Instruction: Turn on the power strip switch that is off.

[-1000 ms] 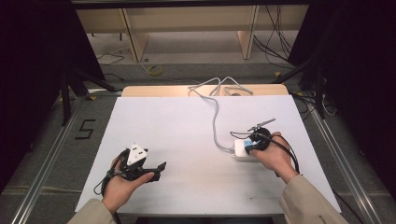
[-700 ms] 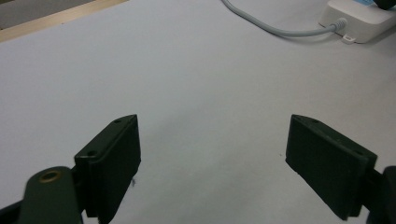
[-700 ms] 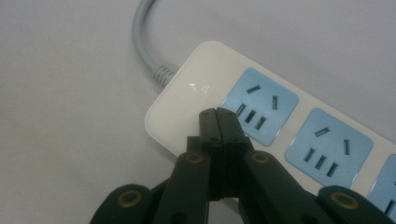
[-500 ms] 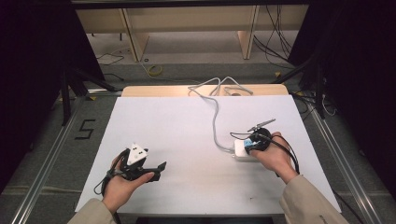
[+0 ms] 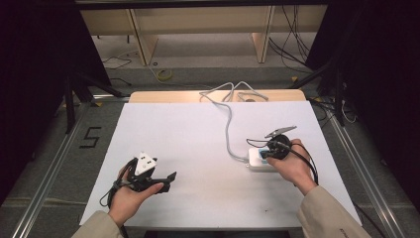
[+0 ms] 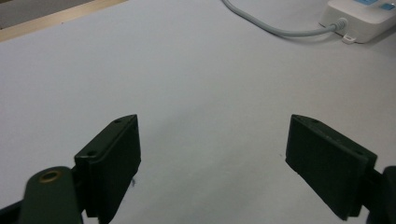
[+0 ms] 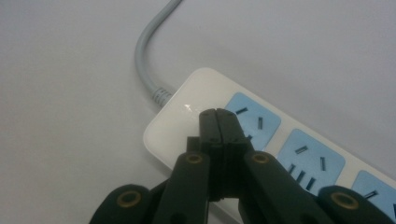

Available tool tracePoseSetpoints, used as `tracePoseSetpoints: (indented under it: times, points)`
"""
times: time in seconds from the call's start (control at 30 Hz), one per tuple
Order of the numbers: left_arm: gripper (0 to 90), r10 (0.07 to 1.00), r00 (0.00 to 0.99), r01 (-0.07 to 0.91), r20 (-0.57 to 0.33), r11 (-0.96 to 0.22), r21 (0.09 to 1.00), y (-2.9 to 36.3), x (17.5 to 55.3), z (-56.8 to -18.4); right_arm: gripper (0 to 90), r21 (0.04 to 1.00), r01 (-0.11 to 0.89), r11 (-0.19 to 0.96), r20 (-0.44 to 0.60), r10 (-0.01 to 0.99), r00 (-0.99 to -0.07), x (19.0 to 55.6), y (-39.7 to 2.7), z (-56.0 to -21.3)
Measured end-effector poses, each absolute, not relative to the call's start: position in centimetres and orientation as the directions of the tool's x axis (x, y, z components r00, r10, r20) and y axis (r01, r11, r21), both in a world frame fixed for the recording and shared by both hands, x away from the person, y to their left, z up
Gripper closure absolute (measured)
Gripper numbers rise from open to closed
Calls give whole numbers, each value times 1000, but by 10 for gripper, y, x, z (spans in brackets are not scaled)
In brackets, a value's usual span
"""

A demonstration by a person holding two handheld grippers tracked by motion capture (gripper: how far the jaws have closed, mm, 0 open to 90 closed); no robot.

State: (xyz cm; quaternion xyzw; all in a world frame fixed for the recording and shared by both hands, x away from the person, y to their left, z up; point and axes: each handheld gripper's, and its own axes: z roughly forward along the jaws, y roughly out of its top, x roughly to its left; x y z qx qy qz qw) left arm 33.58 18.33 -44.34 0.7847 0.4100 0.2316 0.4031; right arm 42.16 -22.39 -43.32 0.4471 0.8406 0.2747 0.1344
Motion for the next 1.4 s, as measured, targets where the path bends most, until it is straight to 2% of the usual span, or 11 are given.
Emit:
tracePoseSetpoints:
  times: [0.43, 0.83, 1.1, 1.4]
  points:
    - [178, 830, 556, 459, 30, -337, 822, 183, 336, -444, 890, 613, 654, 445, 16, 820, -573, 416, -227, -430]
    - [178, 828, 560, 468, 26, -341, 815, 182, 336, -445, 818, 640, 627, 445, 22, 805, -594, 408, -230, -426]
    - [178, 828, 561, 471, 22, -341, 813, 182, 336, -446, 732, 668, 606, 431, 23, 803, -596, 400, -233, -423]
    - [178, 826, 563, 471, 23, -343, 813, 182, 336, -446, 692, 698, 580, 421, 20, 798, -603, 392, -234, -419]
